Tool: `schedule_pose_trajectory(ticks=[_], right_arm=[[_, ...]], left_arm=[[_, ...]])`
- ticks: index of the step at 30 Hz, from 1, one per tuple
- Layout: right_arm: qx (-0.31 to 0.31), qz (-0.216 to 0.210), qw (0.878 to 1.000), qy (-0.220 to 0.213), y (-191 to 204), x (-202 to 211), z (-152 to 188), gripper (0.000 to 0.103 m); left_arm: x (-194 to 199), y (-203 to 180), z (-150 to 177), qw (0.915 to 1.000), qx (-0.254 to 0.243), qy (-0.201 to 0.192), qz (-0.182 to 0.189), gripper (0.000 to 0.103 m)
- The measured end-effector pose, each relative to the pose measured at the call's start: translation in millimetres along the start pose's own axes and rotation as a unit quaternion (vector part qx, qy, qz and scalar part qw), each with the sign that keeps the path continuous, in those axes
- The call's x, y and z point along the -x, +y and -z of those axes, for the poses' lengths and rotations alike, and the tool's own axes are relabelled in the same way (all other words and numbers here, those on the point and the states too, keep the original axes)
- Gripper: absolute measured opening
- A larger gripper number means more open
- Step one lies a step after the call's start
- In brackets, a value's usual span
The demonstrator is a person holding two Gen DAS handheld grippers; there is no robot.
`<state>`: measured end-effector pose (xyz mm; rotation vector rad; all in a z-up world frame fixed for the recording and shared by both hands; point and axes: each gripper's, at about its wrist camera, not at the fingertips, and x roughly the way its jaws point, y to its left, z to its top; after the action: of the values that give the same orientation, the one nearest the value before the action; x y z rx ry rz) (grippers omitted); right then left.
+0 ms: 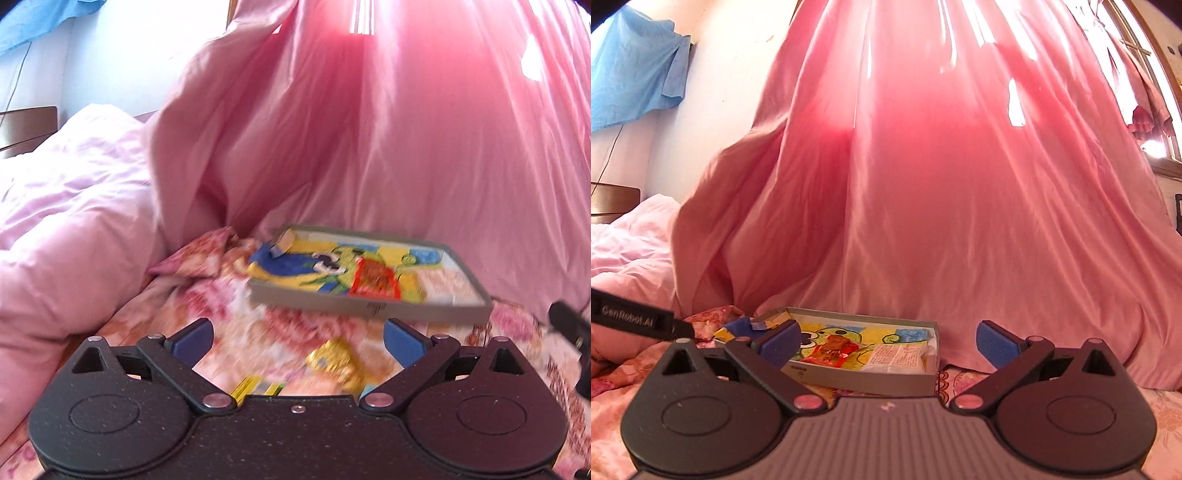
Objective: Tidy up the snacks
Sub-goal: 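Open the left gripper to drop the red packet into the tray, then pull both tools back from the tray toward the remaining snacks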
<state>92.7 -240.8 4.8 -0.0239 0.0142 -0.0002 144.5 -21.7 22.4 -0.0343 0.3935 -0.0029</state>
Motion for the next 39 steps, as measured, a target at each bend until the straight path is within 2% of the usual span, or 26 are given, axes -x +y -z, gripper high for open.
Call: schedule_pose_trajectory(ticks=[9,12,22,31,39], right_arm=[[0.008,-0.016,0.999,0.04,20.6,51.5,14.1,0.103],[0.015,-0.022,0.998,0.062,25.2,64.0,18.7,0.103],[0.025,-0.047,0.984,0.171,40.1,76.0,34.8,0.103],[0.022,-0.043,0.975,0.217,40.1,71.9,44.0,0.103],[0.018,-0.046,0.972,0.23,38.0,62.2,44.9,0.103]], left_arm=[[35.2,30.5,48.3,0.9977,0.015,0.065,-0.002,0.099],[42.3,32.7,60.2,0.996,0.003,0.089,-0.004,0.099],[52.7,26.3,79.9,0.9875,-0.028,0.155,0.007,0.098],[47.9,24.8,82.5,0.9848,-0.031,0.171,0.0,0.098],[39.7,22.6,83.2,0.9852,-0.029,0.169,0.004,0.098]])
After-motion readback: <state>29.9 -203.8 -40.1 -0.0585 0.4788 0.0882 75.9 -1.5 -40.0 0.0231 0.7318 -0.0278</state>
